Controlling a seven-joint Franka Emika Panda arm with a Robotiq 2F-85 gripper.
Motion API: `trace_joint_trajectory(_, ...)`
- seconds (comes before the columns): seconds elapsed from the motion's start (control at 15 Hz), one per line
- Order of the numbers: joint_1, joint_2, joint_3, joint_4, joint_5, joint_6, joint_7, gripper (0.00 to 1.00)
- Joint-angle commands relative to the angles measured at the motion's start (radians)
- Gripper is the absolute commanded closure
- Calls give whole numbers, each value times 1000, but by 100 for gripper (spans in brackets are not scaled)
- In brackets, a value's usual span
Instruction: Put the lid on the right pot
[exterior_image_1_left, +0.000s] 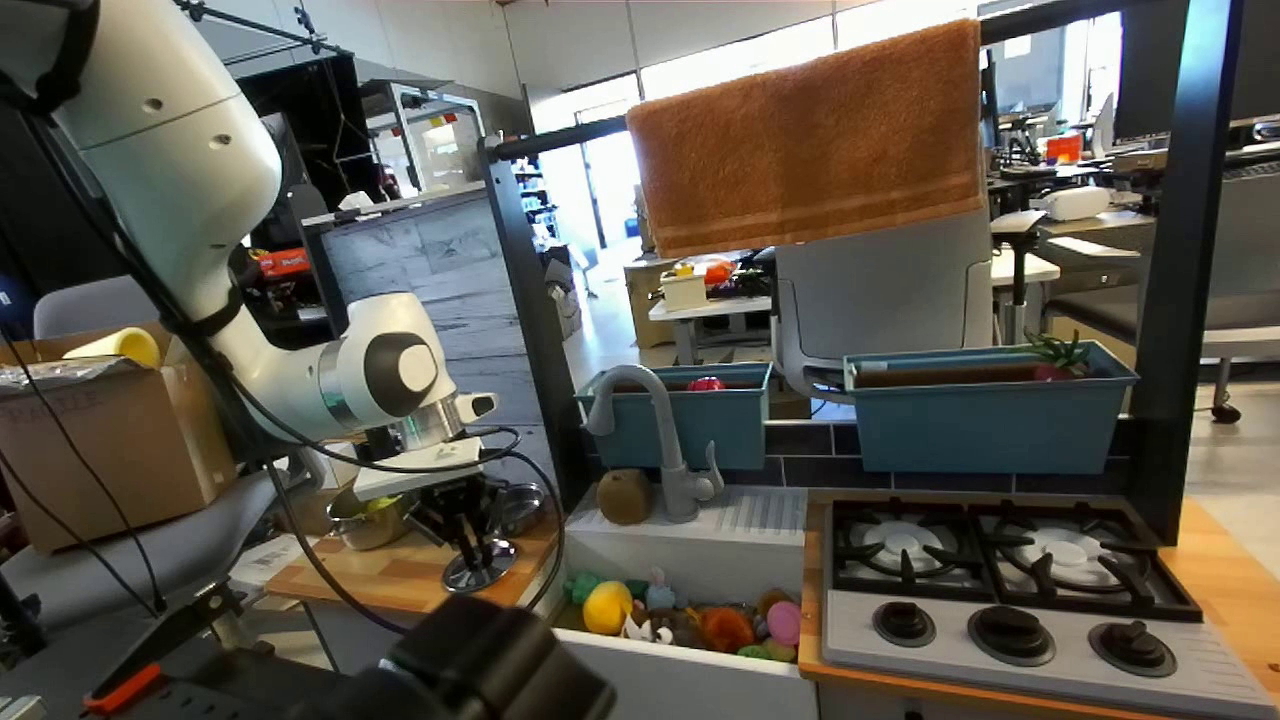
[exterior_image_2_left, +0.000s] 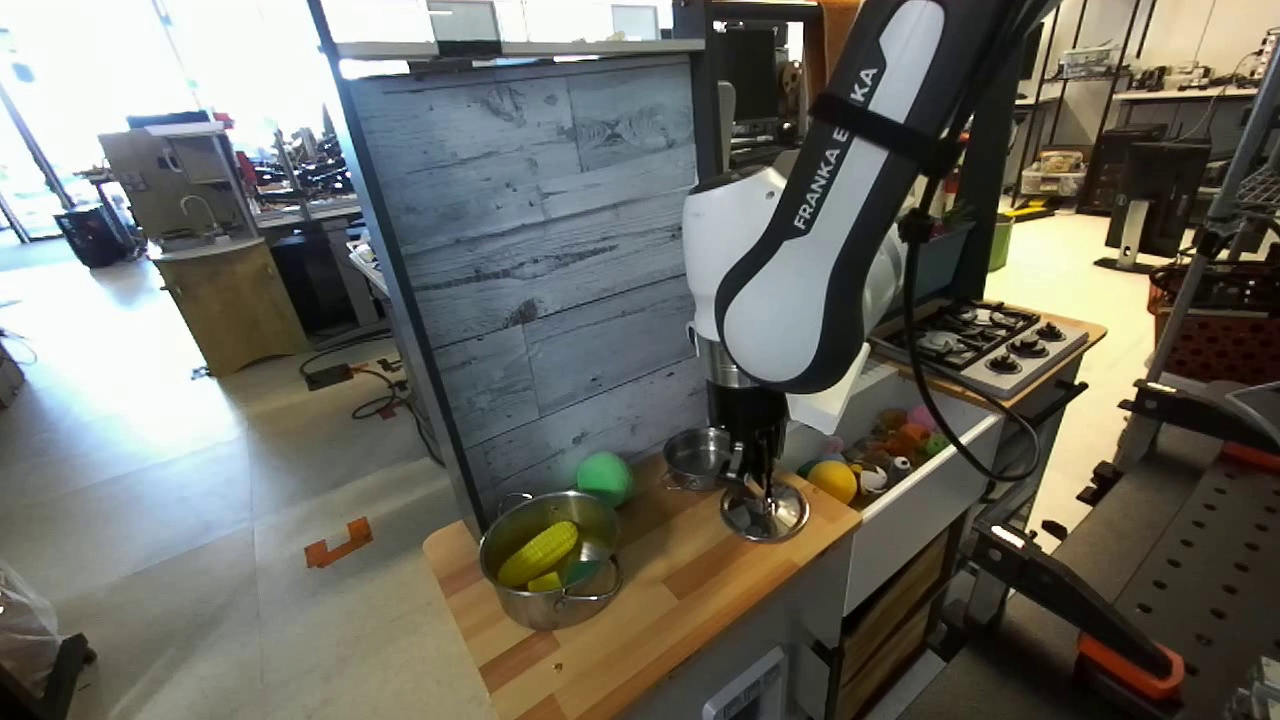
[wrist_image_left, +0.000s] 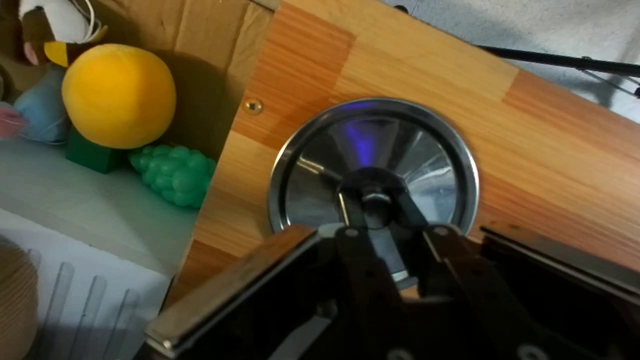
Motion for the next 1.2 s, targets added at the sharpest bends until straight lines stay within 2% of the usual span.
trace_joint_trajectory(0.0, -18, 0, 25, -4, 7, 7, 8, 95)
trace_joint_trajectory(0.27, -30, 4, 42, -3, 11, 24, 1, 95)
trace_joint_trajectory(0.73, -18, -4, 33, 6, -2, -105, -3, 95)
trace_joint_trajectory(1.13, -26, -2, 41, 5, 0, -66, -5, 95)
